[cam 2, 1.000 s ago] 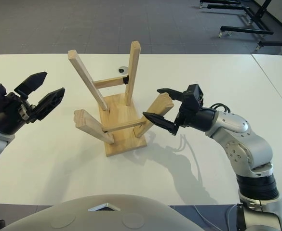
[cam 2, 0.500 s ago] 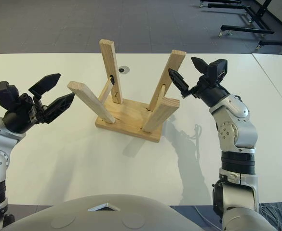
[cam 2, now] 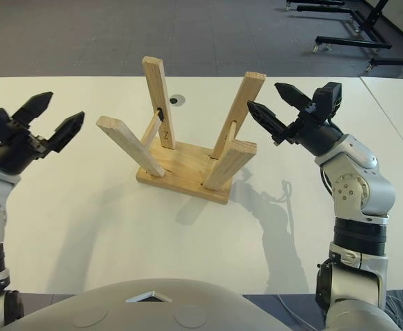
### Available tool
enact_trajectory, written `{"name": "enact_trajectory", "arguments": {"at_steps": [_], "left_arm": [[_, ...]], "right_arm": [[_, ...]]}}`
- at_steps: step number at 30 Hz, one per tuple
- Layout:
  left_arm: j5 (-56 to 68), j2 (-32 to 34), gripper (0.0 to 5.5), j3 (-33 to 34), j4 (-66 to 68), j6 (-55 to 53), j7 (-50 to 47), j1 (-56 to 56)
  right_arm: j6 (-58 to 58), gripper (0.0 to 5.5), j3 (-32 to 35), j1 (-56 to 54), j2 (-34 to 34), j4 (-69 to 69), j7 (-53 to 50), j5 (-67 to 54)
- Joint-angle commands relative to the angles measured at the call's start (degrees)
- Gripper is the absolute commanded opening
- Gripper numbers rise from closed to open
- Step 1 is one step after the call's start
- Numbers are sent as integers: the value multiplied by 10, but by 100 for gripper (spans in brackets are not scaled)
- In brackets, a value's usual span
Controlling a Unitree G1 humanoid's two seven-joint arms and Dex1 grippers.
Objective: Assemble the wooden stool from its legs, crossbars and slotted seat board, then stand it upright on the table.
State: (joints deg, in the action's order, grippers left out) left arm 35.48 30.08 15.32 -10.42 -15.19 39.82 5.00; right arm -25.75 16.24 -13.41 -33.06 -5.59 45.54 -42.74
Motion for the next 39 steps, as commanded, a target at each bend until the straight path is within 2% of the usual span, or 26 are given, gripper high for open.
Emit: {"name": "enact_trajectory", "arguments": {"at_steps": [1, 4, 7, 11, 14, 15, 19, 22, 26, 31, 33, 39], "left_arm": [[-10, -42, 540, -49, -2, 1, -7, 30], [24, -46, 540, -72, -57, -22, 27, 2], [50, -24, 540, -65, -100, -47, 52, -39], [51, -11, 540, -44, -97, -53, 52, -52], [24, 2, 540, -34, -74, -38, 53, -56], [55, 21, 540, -28, -84, -63, 88, -74], [50, 113, 540, -47, -85, -89, 213, -131], [50, 134, 540, -69, -67, -108, 250, -110], [9, 103, 540, -132, -15, -107, 245, -44], [-28, 72, 540, -169, 60, -96, 242, -4], [-37, 66, 540, -185, 71, -96, 251, -1], [-55, 51, 452, -207, 76, -89, 256, -4]], "right_arm": [[-1, 526, 2, 34, -48, -16, 86, -2], [5, 526, 12, 48, -86, 6, 140, 8], [20, 526, 16, 48, -112, 44, 164, 31], [56, 526, -22, 70, -141, 68, 204, 96], [88, 526, -77, 73, -158, 95, 247, 152], [95, 526, -94, 68, -159, 99, 259, 165], [109, 526, -134, 58, -149, 89, 285, 184], [114, 526, -149, 61, -137, 74, 285, 188], [133, 526, -181, 57, -109, 84, 274, 207], [161, 526, -222, 51, -73, 111, 271, 235], [170, 491, -228, 51, -65, 121, 272, 239], [181, 389, -231, 55, -55, 127, 270, 242]]}}
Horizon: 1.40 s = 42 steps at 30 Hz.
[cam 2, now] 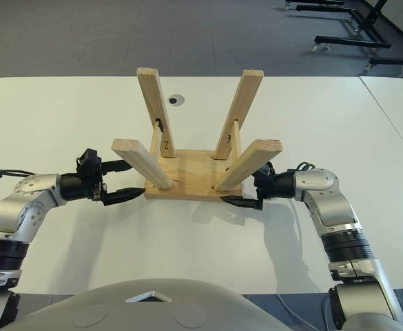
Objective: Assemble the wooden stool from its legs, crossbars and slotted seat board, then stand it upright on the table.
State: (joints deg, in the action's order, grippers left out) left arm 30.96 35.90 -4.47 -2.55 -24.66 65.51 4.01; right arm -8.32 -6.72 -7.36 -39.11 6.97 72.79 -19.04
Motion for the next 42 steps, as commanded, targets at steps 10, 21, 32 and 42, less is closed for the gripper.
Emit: {"name": "enact_trajectory", "arguments": {"at_steps": [10, 21, 32, 42], "left_arm": [[-21, -26, 445, -49, -24, 4, 10, 1], [-4, -34, 287, -38, -47, 16, 22, -8], [206, 95, 144, 67, -270, -157, 61, -185], [352, 106, 104, 192, -275, -257, -145, -250]], "right_arm": [[5, 206, -13, -6, 18, -7, 1, 6], [-6, 124, -11, 4, 17, -27, 13, -4], [-394, 121, 32, 63, -114, -306, 26, -238], [-829, 116, 123, -38, -134, -290, -210, -572]]}}
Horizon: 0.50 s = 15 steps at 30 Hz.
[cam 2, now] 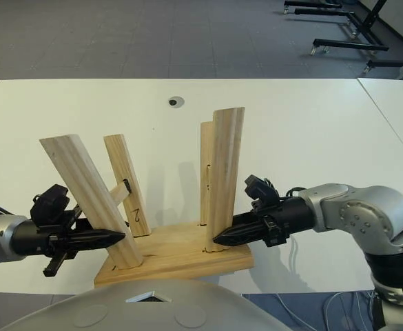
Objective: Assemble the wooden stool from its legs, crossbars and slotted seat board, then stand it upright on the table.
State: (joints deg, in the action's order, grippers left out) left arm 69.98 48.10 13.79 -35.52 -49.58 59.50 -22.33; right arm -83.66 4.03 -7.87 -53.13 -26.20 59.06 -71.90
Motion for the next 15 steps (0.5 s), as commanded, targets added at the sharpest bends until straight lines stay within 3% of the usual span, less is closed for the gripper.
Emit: {"name": "enact_trajectory", "arguments": {"at_steps": [1, 2, 3, 7, 10, 13, 15], "left_arm": [[-45, -26, 104, 7, 75, -7, -106, 25], [-49, -34, 141, 9, 88, -3, -118, 33], [-48, -40, 171, 15, 103, -1, -127, 42], [-41, -45, 244, 59, 184, 12, -144, 83], [-38, -40, 272, 99, 208, 20, -124, 79], [-30, -47, 272, 144, 226, 30, -112, 81], [11, -47, 272, 184, 223, 22, -97, 89]], "right_arm": [[-84, 116, 12, -37, 12, 59, -107, -67], [-86, 116, 7, -39, 14, 75, -136, -92], [-87, 156, 2, -44, 17, 95, -164, -115], [-72, 226, 0, -58, 37, 158, -262, -171], [-19, 276, 44, -59, 50, 194, -310, -182], [45, 320, 78, -59, 54, 182, -287, -130], [107, 320, 72, -41, 42, 152, -228, -60]]}}
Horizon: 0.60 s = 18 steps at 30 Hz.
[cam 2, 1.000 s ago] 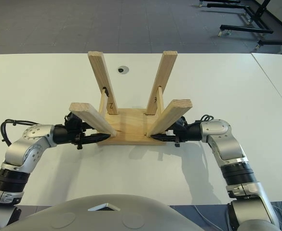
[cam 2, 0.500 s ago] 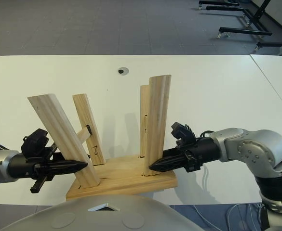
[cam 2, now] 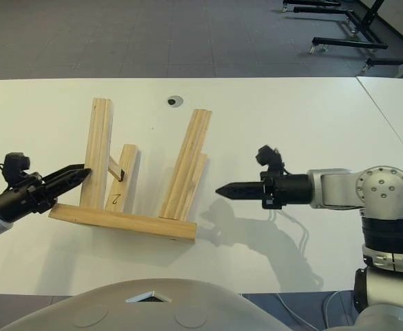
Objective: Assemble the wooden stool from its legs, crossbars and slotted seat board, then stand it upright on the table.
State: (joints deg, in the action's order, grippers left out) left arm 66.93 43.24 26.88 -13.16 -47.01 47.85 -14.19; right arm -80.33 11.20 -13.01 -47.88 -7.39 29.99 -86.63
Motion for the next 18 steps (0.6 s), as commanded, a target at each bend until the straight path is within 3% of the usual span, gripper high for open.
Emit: {"name": "enact_trajectory", "arguments": {"at_steps": [1, 4, 8, 14, 18], "left_arm": [[61, 3, 272, 67, -2, -10, 26, 14], [45, 22, 272, 92, -2, 7, 54, 16], [-301, 131, 272, 2, 46, 249, 185, -138], [-560, 174, 272, -102, 143, 529, 192, -123], [-596, 151, 272, -164, 127, 613, 205, -90]], "right_arm": [[96, 320, -6, 21, -10, -44, 82, 114], [172, 320, -26, 78, -8, -94, 148, 193], [431, 320, -87, 220, -43, -197, 303, 408], [672, 320, -208, 244, -12, -148, 326, 640], [790, 320, -267, 255, 29, -59, 327, 727]]}}
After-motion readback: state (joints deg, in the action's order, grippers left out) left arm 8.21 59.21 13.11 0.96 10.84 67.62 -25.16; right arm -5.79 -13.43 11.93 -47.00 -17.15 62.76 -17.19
